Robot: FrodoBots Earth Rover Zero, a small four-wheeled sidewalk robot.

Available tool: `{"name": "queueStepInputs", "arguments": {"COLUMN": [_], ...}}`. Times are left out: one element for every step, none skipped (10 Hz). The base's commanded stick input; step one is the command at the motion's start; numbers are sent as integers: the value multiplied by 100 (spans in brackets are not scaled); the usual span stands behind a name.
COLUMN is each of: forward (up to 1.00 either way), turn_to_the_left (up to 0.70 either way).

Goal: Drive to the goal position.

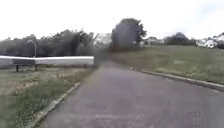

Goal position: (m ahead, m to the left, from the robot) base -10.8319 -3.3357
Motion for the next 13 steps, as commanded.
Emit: {"name": "queueStepInputs", "arguments": {"forward": [0,0,0,0,0,70,70,70,70,70,70,70,70], "turn_to_the_left": [-45,-45,-45,-45,-45,-20,-8,0,0,0,27,27,0]}}
